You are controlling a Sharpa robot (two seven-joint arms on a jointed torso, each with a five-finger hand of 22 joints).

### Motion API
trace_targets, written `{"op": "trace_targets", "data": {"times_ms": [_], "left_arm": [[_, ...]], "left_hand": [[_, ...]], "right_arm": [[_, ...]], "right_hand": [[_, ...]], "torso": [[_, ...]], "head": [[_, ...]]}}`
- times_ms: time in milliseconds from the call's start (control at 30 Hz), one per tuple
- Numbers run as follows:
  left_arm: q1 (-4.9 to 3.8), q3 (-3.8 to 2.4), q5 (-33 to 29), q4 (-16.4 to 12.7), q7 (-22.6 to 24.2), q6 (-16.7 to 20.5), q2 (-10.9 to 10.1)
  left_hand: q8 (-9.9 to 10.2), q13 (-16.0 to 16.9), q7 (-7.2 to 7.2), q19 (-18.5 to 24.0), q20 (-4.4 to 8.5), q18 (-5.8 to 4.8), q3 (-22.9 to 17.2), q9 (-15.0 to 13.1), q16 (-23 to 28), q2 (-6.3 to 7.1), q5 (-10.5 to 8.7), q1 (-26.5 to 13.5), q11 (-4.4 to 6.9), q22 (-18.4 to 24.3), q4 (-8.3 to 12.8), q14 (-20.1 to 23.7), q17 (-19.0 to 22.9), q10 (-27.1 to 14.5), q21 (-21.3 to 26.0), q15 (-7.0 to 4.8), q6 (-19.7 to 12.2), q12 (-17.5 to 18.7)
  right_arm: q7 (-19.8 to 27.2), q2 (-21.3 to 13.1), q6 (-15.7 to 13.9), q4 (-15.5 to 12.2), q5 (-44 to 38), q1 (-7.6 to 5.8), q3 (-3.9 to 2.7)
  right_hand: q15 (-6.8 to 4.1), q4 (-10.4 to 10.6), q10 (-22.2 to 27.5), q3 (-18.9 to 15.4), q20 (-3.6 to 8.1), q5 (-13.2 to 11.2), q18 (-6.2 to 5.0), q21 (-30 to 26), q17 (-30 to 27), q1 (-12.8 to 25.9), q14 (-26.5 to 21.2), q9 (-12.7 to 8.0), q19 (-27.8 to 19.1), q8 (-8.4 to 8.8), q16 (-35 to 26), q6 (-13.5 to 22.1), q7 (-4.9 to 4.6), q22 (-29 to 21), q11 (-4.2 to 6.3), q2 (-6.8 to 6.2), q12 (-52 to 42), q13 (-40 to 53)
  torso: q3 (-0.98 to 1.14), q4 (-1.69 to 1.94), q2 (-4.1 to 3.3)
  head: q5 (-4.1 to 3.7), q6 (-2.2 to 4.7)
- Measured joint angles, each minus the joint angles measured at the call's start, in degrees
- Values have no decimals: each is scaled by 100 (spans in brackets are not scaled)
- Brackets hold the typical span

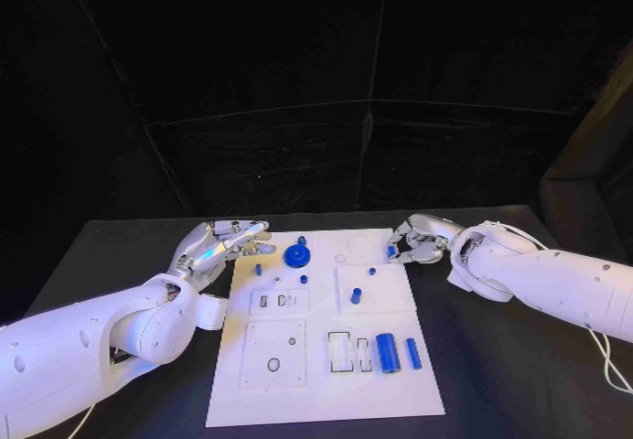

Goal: Assemble the parts on the task board

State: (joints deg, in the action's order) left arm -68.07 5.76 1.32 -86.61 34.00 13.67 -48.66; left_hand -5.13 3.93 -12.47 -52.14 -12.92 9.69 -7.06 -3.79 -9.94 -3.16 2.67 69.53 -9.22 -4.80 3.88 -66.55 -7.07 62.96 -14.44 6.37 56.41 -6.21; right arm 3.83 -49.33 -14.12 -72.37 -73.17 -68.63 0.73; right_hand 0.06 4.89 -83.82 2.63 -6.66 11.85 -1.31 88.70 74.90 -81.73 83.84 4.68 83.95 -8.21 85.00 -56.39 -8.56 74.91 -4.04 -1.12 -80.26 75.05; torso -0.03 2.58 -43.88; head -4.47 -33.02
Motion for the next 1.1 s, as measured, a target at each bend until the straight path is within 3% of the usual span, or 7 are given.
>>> {"op": "trace_targets", "data": {"times_ms": [167, 267, 633, 800, 1100], "left_arm": [[0, 0, -1, 1, -2, 0, 0], [0, 0, -2, 1, -3, 0, 0], [0, 0, -3, -4, -6, -5, -5], [2, 1, -4, -23, -8, -6, -32], [0, 1, -5, -48, -10, -6, -53]], "left_hand": [[0, 0, 0, 0, 0, 0, 0, 0, 0, 1, 0, -1, 0, 0, 0, 0, 0, 0, 0, 0, 0, 0], [0, 0, 0, 0, 0, 0, 0, 0, 0, 1, 0, -1, 0, 0, 0, 0, 0, 0, 0, 0, 0, 0], [0, 0, 0, 0, 0, 0, 0, 0, 0, 1, 0, -1, 0, -1, 0, 0, 1, 0, 0, 0, 0, 0], [0, 0, 0, 0, 0, 0, 16, 0, 0, 1, 0, -1, 0, -1, 16, 0, 1, 0, 24, 0, 0, 23], [0, 0, 0, 0, 0, 0, 16, 0, 0, 1, 0, -1, 0, 0, 16, 0, -3, 0, 24, 0, 0, 23]], "right_arm": [[0, 8, -14, 11, -11, 3, 0], [0, 12, -35, 13, -15, 3, 1], [1, 4, -426, -92, -15, 5, 1], [-67, -108, -638, -454, 8, 5, -1], [-613, -39, -824, -1345, 74, -43, -7]], "right_hand": [[-49, -58, -9, 63, 44, -96, 0, 0, 0, -33, 9, 14, 0, -60, 0, -195, 73, 0, 72, 77, -16, 11], [-101, -100, -11, 166, 106, -289, -1, 0, 0, -48, 20, 11, 0, -89, 1, -262, 121, 0, 109, 147, -32, 12], [-142, -214, -11, 410, 146, -354, 0, 0, 0, -131, 21, -4, 1, -114, 1, -366, 148, 0, 150, 231, -38, 9], [-141, -202, -11, 429, 145, -378, 0, 0, 0, -107, 21, -4, 1, -116, 1, -367, 148, 0, 150, 255, 27, 10], [-141, -206, 10, 497, 145, -332, 0, 0, 0, -77, 21, -24, 1, -55, -19, -367, 150, 0, 170, 285, 109, 45]], "torso": [[1, -1, 0], [1, -1, 0], [2, -1, 0], [-3, -8, 12], [-35, -9, 47]], "head": [[-2, 3], [-5, 3], [4, -10], [18, 7], [41, 8]]}}
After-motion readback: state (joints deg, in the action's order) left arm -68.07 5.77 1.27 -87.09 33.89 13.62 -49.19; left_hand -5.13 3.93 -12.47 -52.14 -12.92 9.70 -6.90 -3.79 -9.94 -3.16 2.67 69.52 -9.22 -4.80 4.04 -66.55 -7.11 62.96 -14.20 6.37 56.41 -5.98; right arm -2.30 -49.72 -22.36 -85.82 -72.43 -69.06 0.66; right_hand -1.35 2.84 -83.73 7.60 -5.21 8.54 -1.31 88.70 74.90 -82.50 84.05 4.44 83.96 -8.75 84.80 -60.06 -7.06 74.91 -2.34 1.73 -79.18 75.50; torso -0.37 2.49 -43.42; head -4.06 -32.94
